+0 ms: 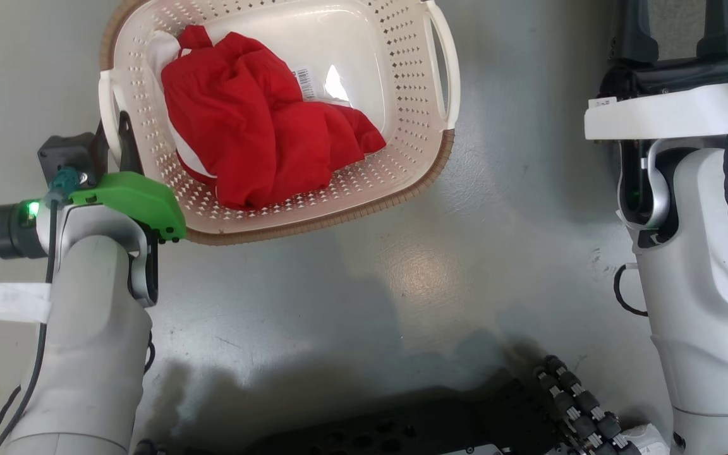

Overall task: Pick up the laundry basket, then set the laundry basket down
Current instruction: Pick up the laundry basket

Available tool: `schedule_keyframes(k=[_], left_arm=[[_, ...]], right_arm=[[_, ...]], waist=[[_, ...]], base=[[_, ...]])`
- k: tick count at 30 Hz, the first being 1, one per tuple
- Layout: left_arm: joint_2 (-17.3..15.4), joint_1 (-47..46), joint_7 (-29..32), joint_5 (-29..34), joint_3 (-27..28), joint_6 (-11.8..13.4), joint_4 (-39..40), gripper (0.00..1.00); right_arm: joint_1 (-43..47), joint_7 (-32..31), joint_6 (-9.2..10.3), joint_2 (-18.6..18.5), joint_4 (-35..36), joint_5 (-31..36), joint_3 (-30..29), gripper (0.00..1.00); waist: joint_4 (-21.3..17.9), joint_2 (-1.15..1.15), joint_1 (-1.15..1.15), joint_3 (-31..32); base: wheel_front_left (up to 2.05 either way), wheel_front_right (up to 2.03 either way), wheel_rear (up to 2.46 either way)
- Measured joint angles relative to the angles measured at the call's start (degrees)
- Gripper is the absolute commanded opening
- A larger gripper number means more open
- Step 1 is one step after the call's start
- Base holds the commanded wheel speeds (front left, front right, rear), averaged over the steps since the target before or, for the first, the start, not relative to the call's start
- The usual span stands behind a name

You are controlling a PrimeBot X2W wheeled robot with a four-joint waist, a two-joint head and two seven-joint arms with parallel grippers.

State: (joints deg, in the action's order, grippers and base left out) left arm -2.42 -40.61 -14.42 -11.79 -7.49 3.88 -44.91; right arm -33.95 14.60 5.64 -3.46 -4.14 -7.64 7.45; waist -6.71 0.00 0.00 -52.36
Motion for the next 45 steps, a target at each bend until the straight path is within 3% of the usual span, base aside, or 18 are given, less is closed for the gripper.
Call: schedule_keyframes(k=[20,22,24,25,26,35,45], left_arm=[[-0.3,-1.7,0.0,2.9,-2.0,-0.7,-1.5,0.0],[-0.3,-1.7,0.0,2.9,-1.8,-0.7,-2.0,0.31],[-0.3,-1.7,0.0,2.9,-1.8,-0.7,-2.5,0.46],[-0.3,-1.7,0.0,2.9,-1.7,-0.7,-2.6,0.94],[-0.3,-1.7,0.0,2.9,-1.7,-0.7,-2.6,1.0],[-0.2,-1.7,0.0,2.9,-0.8,-0.6,-2.0,1.0],[-0.3,-1.7,0.0,3.0,0.0,-0.6,3.8,1.0]], right_arm=[[0.0,0.0,0.2,0.0,0.0,-0.5,0.3,1.0],[0.0,0.0,0.35,0.0,0.0,-0.5,0.3,1.0],[0.0,0.0,0.44,0.0,0.0,-0.5,0.3,1.0],[0.0,0.0,0.44,0.0,0.0,-0.5,0.3,1.0],[-0.1,0.0,0.44,0.0,0.0,-0.5,0.4,1.0],[-0.1,0.0,0.52,0.0,0.0,-0.5,0.3,1.0],[-0.2,0.0,0.52,0.0,-0.1,-0.5,-0.1,1.0]], waist=[[-0.5,0.0,0.0,0.1],[-0.5,0.0,0.0,0.1],[-0.5,0.0,0.0,0.2],[-0.5,0.0,0.0,0.2],[-0.5,0.0,0.0,0.2],[-0.4,0.0,0.0,0.5],[0.1,0.0,0.0,2.5]], base=[[0.0,0.0,0.0],[0.0,0.0,0.0],[0.0,0.0,0.0],[0.0,0.0,0.0],[0.0,0.0,0.0],[0.0,0.0,0.0],[0.0,0.0,0.0]])
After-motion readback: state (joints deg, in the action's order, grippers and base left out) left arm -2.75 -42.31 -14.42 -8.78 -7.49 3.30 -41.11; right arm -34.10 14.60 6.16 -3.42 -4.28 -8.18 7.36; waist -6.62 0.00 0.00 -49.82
